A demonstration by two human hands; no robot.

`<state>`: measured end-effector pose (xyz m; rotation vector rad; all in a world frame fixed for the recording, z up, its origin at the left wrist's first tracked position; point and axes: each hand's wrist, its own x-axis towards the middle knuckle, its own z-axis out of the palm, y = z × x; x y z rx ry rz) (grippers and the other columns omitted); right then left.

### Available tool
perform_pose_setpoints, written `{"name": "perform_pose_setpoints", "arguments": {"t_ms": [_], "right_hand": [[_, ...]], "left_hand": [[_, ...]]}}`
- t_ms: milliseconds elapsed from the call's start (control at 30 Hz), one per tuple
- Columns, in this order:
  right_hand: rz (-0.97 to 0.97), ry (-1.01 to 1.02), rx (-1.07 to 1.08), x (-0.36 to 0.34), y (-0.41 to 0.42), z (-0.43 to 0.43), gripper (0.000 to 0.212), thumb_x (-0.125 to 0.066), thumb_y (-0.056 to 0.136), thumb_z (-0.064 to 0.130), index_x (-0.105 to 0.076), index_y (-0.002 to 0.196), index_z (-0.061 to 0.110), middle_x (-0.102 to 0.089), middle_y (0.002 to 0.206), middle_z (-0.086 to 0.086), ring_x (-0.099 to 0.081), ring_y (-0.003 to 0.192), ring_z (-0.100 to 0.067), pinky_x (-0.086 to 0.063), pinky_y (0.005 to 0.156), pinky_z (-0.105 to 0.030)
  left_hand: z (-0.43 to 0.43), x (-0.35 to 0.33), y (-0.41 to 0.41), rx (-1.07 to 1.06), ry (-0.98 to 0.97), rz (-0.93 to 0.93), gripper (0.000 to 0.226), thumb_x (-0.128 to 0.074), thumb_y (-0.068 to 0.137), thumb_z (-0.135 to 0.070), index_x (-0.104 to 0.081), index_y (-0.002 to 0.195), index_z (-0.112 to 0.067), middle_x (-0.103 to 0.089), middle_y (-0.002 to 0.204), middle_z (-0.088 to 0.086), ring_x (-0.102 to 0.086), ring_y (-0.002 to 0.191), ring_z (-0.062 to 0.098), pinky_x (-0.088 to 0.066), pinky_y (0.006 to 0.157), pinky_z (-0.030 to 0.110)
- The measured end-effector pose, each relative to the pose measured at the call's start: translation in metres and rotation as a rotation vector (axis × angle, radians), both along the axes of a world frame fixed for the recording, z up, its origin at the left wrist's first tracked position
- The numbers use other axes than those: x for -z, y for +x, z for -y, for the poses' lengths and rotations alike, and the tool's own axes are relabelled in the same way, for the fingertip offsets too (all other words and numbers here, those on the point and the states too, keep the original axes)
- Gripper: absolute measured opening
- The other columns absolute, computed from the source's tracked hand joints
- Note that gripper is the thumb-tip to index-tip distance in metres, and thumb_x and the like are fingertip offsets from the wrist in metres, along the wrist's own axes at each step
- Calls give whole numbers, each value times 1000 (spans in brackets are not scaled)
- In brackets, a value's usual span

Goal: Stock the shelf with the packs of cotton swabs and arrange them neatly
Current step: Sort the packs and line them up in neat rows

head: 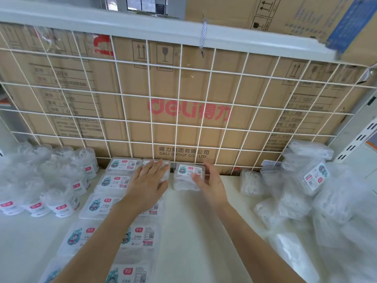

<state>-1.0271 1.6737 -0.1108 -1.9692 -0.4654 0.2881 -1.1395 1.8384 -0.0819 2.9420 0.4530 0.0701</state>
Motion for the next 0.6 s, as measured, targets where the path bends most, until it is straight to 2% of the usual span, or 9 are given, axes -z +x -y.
{"name": "perform_pose_setpoints", "arguments": {"t_ms": [133,267,333,433,600], "right_hand": [[212,-43,-101,7,-9,6,59,-77,76,26,-48,128,32,-47,122,8,-49,106,-4,-41,92,-21],[185,68,-13,11,-11,-7,59,-72,78,6,-52,125,35,-47,119,2,-51,104,-5,-45,98,-33],[220,62,-2,13,-12,-14,59,-70,79,6,-52,127,36,-46,117,2,-53,98,-7,-47,95,-35],[313,-44,0,13,-14,-18,59,-72,78,16,-50,132,30,-44,121,4,-53,95,-7,-46,87,-25],[380,-139,72,12,-19,-27,59,-74,76,27,-49,130,29,-42,126,3,-55,100,-15,-46,78,-29]], "left_hand": [[0,3,0,-2,-5,14,94,16,63,-56,-8,150,-33,-6,159,-8,0,145,13,4,116,33],[-2,5,1,4,-13,23,92,14,64,-56,-10,150,-32,-7,158,-8,-1,145,13,4,117,33],[-2,4,3,2,-27,28,80,5,76,-57,-11,150,-32,-7,158,-8,-1,145,13,3,117,34],[-2,2,3,-1,-40,19,54,-20,99,-42,-10,150,-30,-5,159,-7,1,145,14,4,117,35],[-2,3,1,5,-55,24,54,-24,100,-39,-10,151,-29,-3,159,-6,2,145,15,4,117,36]]}}
